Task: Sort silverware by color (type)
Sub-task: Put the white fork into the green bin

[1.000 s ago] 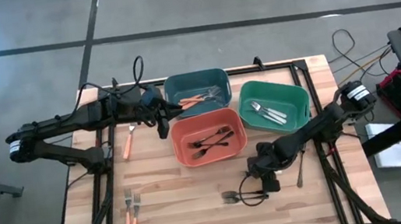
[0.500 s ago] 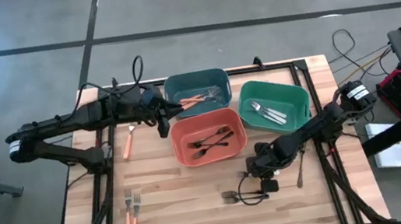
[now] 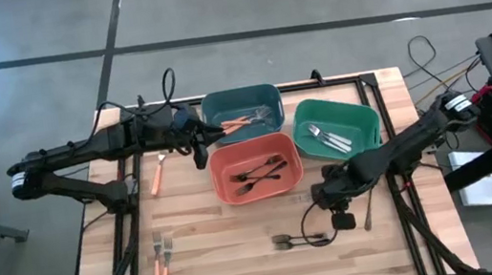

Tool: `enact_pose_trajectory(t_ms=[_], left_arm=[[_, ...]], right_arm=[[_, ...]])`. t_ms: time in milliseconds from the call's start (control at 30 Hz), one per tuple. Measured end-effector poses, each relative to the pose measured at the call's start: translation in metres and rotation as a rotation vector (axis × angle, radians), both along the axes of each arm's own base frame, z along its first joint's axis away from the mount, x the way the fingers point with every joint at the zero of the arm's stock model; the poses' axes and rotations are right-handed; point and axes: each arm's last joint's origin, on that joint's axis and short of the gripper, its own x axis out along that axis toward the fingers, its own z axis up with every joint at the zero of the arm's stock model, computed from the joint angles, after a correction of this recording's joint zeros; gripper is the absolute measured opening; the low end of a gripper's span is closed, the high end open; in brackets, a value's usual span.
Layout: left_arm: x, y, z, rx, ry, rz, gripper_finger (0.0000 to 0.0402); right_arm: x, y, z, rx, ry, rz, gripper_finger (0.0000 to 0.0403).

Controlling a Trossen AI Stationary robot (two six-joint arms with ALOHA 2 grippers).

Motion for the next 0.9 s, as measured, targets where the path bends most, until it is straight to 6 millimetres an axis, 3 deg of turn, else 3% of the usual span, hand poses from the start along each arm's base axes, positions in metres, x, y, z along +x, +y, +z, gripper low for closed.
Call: enact_pose_trajectory(t_ms=[100, 233, 567, 700, 900], left_arm=[[0.0, 0.0, 0.0, 0.004, 0.0, -0.002, 0.0049], [0.0, 0.0, 0.0, 0.005, -0.001, -0.002, 0.0049], [0.0, 0.0, 0.0, 0.004, -0.003, -0.002, 0.0049], [0.0, 0.0, 0.001, 0.0, -0.007, 0.0, 0.0049], [0.0, 0.0, 0.001, -0.007, -0.009, 0.004, 0.0049]], right_arm=[[0.0, -0.002, 0.01, -0.042, -0.038, -0.016, 0.0005], [0.0, -0.003, 0.009, -0.075, -0.062, -0.042, 0.0006], [0.002, -0.009, -0.045, -0.139, -0.309, -0.092, 0.0008], [0.005, -0.015, -0.058, -0.145, -0.401, -0.104, 0.0009], [0.002, -0.027, -0.068, -0.159, -0.369, -0.166, 0.0023]])
